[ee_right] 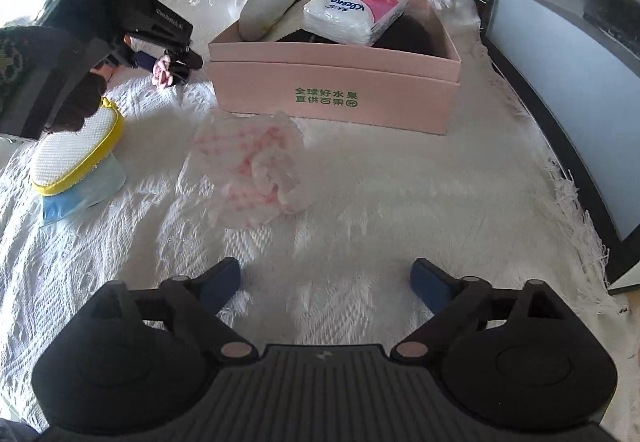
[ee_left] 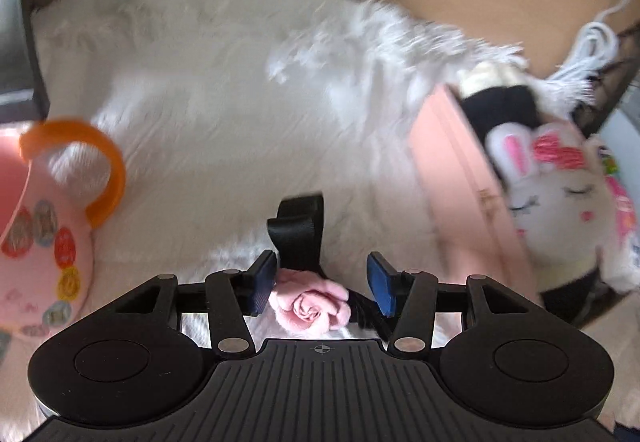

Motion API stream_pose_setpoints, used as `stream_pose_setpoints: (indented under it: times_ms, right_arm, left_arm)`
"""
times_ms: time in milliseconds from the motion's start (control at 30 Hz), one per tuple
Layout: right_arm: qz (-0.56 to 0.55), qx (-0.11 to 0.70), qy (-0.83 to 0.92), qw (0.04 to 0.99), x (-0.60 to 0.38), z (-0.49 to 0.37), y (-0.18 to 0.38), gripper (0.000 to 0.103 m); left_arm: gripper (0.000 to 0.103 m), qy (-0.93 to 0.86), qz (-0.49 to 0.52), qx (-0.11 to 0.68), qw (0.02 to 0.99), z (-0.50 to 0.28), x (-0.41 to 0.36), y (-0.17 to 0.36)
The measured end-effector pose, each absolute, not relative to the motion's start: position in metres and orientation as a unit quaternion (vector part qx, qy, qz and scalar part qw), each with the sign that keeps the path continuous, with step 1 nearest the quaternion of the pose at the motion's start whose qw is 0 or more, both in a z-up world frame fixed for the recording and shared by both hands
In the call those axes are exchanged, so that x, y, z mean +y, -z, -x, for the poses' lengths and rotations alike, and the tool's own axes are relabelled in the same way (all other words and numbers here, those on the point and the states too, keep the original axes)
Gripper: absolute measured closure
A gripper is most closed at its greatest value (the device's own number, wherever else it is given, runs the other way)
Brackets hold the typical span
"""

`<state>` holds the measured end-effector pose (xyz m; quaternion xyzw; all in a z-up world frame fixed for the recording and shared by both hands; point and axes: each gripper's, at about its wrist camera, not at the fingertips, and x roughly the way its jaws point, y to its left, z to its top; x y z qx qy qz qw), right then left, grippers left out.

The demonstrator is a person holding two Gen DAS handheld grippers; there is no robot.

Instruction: Organize soft objects

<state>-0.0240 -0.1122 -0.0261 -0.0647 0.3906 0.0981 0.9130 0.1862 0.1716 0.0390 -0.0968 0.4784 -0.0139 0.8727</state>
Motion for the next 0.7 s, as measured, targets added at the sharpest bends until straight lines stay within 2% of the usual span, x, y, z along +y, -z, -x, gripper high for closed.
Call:
stream_pose_setpoints:
  times_ms: [167,233,300,500,700]
  right_arm:
    - [0.067,0.382,-0.109,0.915,-0.112,0.026,0.030,0.001]
    - [0.068,0.384,-0.110,0.914,-0.112,0.026,0.030,0.000]
    - [0.068,0.387,-0.113,0.913,-0.113,0.026,0.029,0.000]
    - [0.086,0.404,-0.137,0.901,-0.114,0.022,0.026,0.000]
    - [0.089,0.417,-0.150,0.892,-0.123,0.019,0.021,0.001]
  left_arm:
    - [0.049,0.008,0.094,0.472,0.876,-0.190,0.167,-0.038]
    - [0.056,0.027,0.081,0.469,0.879,-0.189,0.160,-0.040]
    - [0.078,0.055,0.067,0.460,0.884,-0.183,0.154,-0.044]
    - [0.079,0.116,0.068,0.461,0.877,-0.141,0.138,-0.061]
    - [0.080,0.129,0.061,0.431,0.891,-0.070,0.135,-0.108]
